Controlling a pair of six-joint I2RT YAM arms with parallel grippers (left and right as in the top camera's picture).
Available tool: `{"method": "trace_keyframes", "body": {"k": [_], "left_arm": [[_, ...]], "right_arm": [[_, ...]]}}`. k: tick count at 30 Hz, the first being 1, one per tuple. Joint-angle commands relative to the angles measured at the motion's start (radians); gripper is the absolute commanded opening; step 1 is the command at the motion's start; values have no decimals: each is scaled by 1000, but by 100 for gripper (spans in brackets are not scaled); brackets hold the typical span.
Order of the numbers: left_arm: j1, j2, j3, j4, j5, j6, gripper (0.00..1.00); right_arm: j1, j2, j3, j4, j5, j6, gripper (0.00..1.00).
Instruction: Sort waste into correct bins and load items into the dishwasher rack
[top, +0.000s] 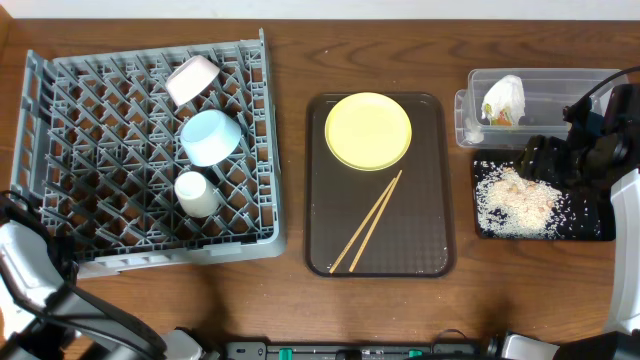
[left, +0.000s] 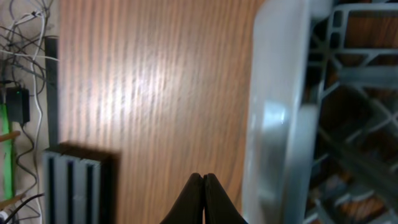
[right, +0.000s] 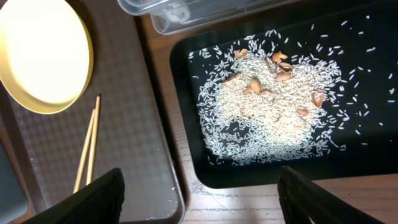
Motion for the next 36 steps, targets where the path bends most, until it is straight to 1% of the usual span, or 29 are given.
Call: {"method": "trace_keyframes", "body": {"k": [1, 4, 7, 29, 30, 31, 33, 36], "left_arm": [[4, 26, -6, 42, 18, 4, 6], [4, 27, -6, 106, 108, 76, 6], [4, 27, -5, 141, 161, 95, 6], [4, -5, 5, 152, 161, 118, 8], [4, -11, 5, 152, 161, 130, 13], [4, -16, 5, 151, 161, 136, 22], [4, -32, 5, 149, 166, 135, 30], [2, -61, 5, 148, 179, 137, 38]], "right_arm": [[-3, -3, 14, -4, -8, -1, 77], [-3, -3, 14, -5, -8, -1, 77], [-3, -3, 14, -5, -8, -1, 77], [-3, -3, 14, -8, -8, -1, 77], [-3, -3, 14, -8, -8, -1, 77], [-3, -3, 14, -8, -8, -2, 77], [-3, -3, 14, -8, -8, -2, 76], [-3, -3, 14, -8, -8, -2, 77]]}}
